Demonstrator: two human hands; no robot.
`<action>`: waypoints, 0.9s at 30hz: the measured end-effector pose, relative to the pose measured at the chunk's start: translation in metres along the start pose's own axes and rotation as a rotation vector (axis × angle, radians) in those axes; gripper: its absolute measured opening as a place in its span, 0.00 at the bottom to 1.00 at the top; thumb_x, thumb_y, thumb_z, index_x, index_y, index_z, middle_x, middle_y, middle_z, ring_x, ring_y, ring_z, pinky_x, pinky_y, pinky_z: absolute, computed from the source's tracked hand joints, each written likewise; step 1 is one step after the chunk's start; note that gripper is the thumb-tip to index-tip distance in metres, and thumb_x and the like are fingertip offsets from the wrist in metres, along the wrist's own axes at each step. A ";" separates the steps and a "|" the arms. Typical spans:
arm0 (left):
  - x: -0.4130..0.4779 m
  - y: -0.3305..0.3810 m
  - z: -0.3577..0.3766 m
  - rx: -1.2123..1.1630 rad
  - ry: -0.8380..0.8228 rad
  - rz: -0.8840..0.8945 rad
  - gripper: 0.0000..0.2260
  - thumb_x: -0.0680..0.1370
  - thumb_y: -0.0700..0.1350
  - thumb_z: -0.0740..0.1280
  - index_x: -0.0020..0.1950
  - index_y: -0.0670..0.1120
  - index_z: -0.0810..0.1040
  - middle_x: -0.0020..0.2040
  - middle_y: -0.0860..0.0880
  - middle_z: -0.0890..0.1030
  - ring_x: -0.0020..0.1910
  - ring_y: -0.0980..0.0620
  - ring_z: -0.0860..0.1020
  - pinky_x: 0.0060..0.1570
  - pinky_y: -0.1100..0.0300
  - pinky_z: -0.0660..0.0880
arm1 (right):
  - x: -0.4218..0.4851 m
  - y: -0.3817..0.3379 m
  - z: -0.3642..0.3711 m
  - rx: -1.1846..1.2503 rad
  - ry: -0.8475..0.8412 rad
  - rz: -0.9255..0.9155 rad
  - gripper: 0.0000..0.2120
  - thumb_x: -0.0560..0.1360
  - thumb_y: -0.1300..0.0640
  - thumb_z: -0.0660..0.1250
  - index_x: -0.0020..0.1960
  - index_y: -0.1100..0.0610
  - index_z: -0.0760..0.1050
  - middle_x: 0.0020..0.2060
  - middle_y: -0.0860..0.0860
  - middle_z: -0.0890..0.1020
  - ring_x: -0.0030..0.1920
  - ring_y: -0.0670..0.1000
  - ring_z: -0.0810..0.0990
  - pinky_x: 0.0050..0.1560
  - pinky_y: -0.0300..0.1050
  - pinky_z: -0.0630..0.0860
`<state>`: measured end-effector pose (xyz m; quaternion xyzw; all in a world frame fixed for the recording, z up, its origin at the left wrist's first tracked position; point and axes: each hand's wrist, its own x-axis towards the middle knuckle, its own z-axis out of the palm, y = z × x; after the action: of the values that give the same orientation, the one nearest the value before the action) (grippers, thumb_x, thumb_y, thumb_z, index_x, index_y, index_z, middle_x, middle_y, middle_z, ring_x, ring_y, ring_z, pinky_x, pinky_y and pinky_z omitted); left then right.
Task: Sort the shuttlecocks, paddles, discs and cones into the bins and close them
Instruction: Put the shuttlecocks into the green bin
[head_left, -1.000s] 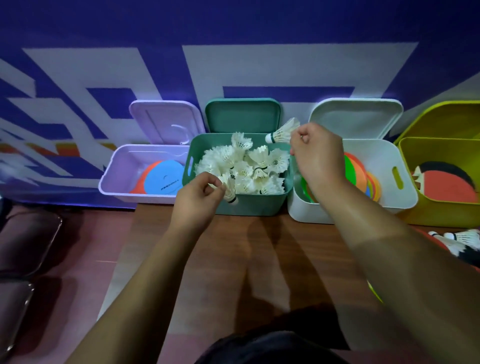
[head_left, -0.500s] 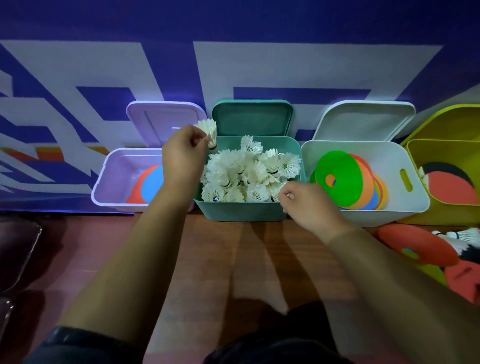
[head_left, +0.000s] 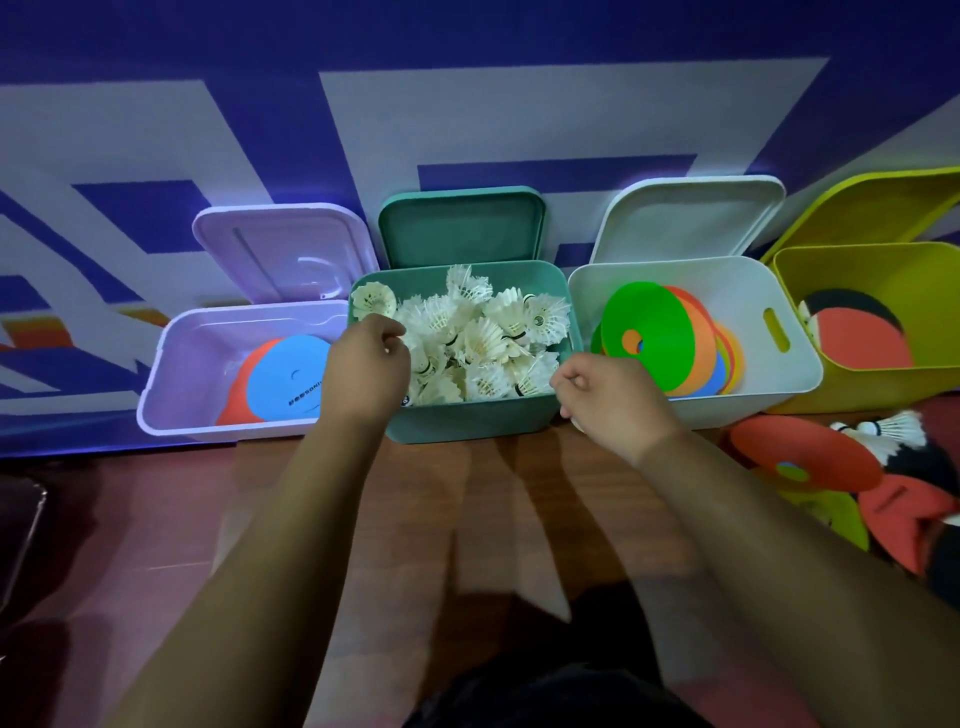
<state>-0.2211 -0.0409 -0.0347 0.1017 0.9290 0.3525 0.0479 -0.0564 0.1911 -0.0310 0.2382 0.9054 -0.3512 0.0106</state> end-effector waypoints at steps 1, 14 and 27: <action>-0.006 0.008 0.001 -0.029 -0.018 0.026 0.13 0.81 0.41 0.62 0.61 0.48 0.83 0.55 0.49 0.85 0.50 0.47 0.81 0.45 0.59 0.70 | -0.001 0.001 -0.002 0.021 0.009 0.008 0.08 0.79 0.53 0.65 0.44 0.47 0.81 0.34 0.41 0.86 0.35 0.41 0.83 0.41 0.45 0.80; -0.080 0.135 0.106 -0.149 -0.381 0.237 0.07 0.79 0.46 0.68 0.52 0.54 0.85 0.45 0.56 0.85 0.46 0.58 0.82 0.51 0.57 0.79 | -0.029 0.103 -0.077 0.163 0.166 0.144 0.09 0.79 0.55 0.67 0.41 0.52 0.82 0.33 0.44 0.86 0.32 0.40 0.81 0.43 0.44 0.77; -0.164 0.278 0.287 -0.070 -0.737 0.374 0.07 0.79 0.42 0.67 0.50 0.52 0.84 0.41 0.56 0.84 0.39 0.58 0.80 0.46 0.61 0.76 | -0.087 0.302 -0.185 0.232 0.267 0.379 0.11 0.78 0.54 0.66 0.38 0.49 0.81 0.33 0.42 0.86 0.35 0.43 0.82 0.43 0.47 0.80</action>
<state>0.0278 0.3115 -0.0614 0.3864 0.8027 0.3267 0.3157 0.1806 0.4659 -0.0661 0.4476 0.7915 -0.4100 -0.0709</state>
